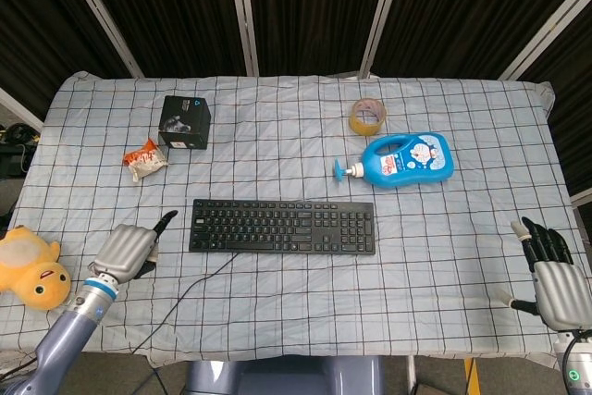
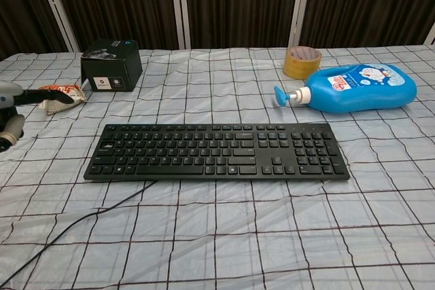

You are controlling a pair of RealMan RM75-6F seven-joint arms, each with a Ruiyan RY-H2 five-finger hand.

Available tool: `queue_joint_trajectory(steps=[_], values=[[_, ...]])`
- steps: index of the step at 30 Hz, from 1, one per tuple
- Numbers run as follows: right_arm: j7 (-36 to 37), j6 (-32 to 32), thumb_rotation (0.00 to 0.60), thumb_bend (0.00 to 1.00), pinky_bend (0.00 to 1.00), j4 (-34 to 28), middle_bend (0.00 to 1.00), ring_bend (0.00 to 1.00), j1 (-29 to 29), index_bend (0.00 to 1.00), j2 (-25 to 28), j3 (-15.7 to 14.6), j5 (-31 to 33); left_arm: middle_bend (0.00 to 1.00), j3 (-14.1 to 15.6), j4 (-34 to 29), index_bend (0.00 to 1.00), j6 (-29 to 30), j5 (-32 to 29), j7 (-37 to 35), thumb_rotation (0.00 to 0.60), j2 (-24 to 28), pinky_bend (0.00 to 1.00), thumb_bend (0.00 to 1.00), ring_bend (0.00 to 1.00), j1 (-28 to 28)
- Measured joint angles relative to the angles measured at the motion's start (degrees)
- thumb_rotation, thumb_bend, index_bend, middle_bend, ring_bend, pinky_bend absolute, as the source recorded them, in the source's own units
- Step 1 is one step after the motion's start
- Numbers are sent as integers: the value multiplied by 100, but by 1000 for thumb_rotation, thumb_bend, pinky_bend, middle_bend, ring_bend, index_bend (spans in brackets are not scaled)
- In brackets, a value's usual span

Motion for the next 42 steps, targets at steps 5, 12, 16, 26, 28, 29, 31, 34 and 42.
queue_joint_trajectory(steps=[5, 12, 16, 26, 28, 29, 31, 34, 42], values=[[35, -10, 600, 75, 0, -4, 0, 0, 4, 34, 6, 11, 20, 856, -5, -136, 0, -297, -1554, 797, 600, -139, 582, 1000, 757, -769], [66, -16, 600, 76, 0, -1, 0, 0, 9, 34, 9, 22, 31, 856, 36, -149, 0, -340, -3203, 1554, 600, -587, 582, 1000, 757, -1803], [71, -14, 600, 76, 0, -1, 0, 0, 10, 34, 10, 25, 35, 856, 78, -127, 1, -199, -3610, 1731, 600, -829, 582, 999, 758, -2148], [91, -4, 600, 76, 0, -2, 0, 0, 5, 34, 11, 29, 38, 855, 195, -61, 15, 40, -3909, 1755, 600, -1059, 582, 1000, 758, -2456], [95, -3, 600, 76, 0, -4, 0, 0, 6, 34, 11, 29, 34, 855, 227, -52, 20, 83, -3927, 1739, 600, -1079, 582, 1000, 758, -2493], [96, -1, 600, 76, 0, -3, 0, 0, 6, 34, 12, 29, 31, 855, 241, -49, 22, 97, -3928, 1731, 600, -1083, 582, 1000, 758, -2505], [96, -3, 600, 76, 0, -3, 0, 0, 6, 34, 11, 27, 30, 855, 290, -43, 23, 119, -3929, 1699, 600, -1091, 582, 1000, 758, -2536], [95, -1, 600, 75, 0, -4, 0, 0, 7, 34, 12, 25, 21, 855, 347, -9, 26, 140, -3918, 1630, 600, -1104, 582, 1000, 758, -2578], [97, 2, 600, 76, 0, 1, 0, 0, 7, 33, 11, 19, 8, 854, 444, 95, 27, 173, -3832, 1473, 600, -1165, 582, 1000, 758, -2645]])
